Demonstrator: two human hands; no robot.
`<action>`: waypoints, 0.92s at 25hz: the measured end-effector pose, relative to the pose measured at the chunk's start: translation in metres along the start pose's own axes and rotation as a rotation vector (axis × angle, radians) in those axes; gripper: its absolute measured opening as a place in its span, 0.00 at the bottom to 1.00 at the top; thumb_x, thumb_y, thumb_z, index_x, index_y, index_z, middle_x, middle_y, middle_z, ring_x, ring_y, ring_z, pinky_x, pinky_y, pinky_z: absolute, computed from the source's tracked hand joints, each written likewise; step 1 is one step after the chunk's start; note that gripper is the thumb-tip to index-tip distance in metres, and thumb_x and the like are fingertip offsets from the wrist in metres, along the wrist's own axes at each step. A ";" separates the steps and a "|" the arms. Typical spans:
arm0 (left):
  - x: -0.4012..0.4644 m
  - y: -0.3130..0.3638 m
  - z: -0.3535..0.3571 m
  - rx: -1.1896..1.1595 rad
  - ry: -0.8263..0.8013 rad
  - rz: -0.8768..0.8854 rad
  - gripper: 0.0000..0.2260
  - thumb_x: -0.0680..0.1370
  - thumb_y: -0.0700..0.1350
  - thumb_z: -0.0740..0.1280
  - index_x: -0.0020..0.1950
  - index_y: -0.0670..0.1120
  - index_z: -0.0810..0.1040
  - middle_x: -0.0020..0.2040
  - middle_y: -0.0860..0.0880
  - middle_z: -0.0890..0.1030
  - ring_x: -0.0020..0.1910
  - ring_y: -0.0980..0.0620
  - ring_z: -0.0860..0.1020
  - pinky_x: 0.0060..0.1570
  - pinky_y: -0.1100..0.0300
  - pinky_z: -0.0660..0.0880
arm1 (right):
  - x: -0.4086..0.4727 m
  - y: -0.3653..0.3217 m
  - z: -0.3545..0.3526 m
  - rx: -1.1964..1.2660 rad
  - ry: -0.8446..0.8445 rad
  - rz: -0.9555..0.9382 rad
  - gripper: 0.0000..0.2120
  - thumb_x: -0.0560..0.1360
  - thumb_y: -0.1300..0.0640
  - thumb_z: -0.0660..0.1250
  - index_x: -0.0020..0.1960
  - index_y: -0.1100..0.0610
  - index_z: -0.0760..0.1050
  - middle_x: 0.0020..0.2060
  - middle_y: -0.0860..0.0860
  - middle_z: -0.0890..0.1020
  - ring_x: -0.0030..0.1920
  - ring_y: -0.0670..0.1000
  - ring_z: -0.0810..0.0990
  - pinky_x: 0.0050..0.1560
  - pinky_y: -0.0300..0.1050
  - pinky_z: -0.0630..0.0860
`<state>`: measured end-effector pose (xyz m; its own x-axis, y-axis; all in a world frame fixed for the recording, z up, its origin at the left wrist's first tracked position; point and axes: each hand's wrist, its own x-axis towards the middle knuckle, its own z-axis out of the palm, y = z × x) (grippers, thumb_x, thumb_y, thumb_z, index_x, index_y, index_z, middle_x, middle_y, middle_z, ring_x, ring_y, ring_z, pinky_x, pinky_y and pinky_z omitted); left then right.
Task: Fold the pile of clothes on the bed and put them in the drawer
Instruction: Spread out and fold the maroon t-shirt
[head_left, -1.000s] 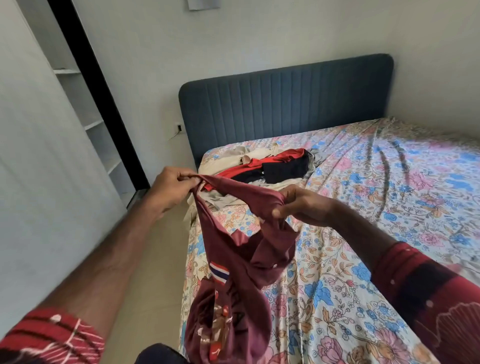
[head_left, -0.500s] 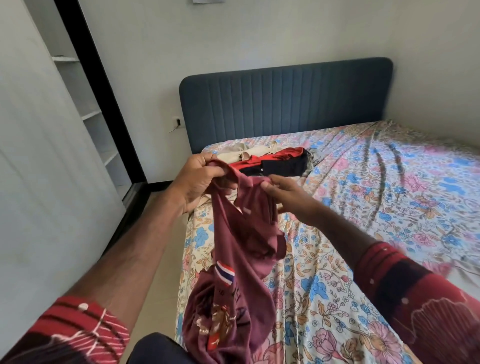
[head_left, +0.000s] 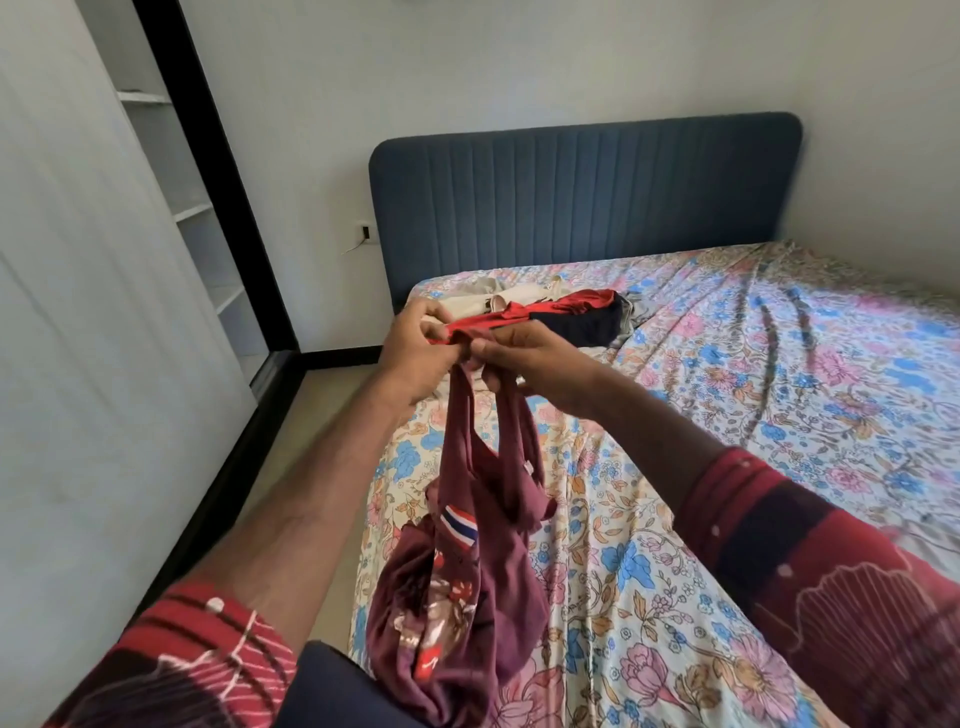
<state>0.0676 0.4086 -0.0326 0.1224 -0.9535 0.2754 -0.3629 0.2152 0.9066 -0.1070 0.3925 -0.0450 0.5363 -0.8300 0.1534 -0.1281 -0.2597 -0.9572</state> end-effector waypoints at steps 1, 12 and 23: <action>-0.006 -0.009 0.004 0.039 0.156 -0.021 0.14 0.71 0.39 0.79 0.48 0.46 0.74 0.37 0.52 0.77 0.35 0.55 0.75 0.38 0.57 0.74 | 0.005 -0.005 -0.001 -0.009 0.047 0.030 0.13 0.85 0.53 0.63 0.46 0.57 0.80 0.32 0.51 0.80 0.31 0.48 0.72 0.33 0.42 0.63; -0.085 -0.046 0.067 -0.153 0.178 -0.046 0.24 0.82 0.55 0.62 0.28 0.50 0.62 0.22 0.56 0.67 0.24 0.57 0.64 0.30 0.57 0.61 | 0.042 -0.033 0.013 -0.009 0.464 0.145 0.10 0.83 0.54 0.67 0.50 0.59 0.84 0.43 0.57 0.87 0.36 0.52 0.83 0.41 0.52 0.85; -0.071 -0.066 0.030 -0.017 0.109 -0.123 0.13 0.71 0.30 0.66 0.46 0.47 0.78 0.37 0.45 0.83 0.30 0.50 0.78 0.29 0.62 0.75 | 0.038 -0.047 -0.026 0.131 0.694 0.067 0.10 0.81 0.55 0.68 0.45 0.57 0.84 0.36 0.55 0.80 0.35 0.54 0.80 0.38 0.52 0.83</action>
<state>0.0557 0.4558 -0.1216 0.2651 -0.9444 0.1945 -0.3235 0.1029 0.9406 -0.1022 0.3603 0.0123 -0.1303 -0.9764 0.1724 -0.0178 -0.1716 -0.9850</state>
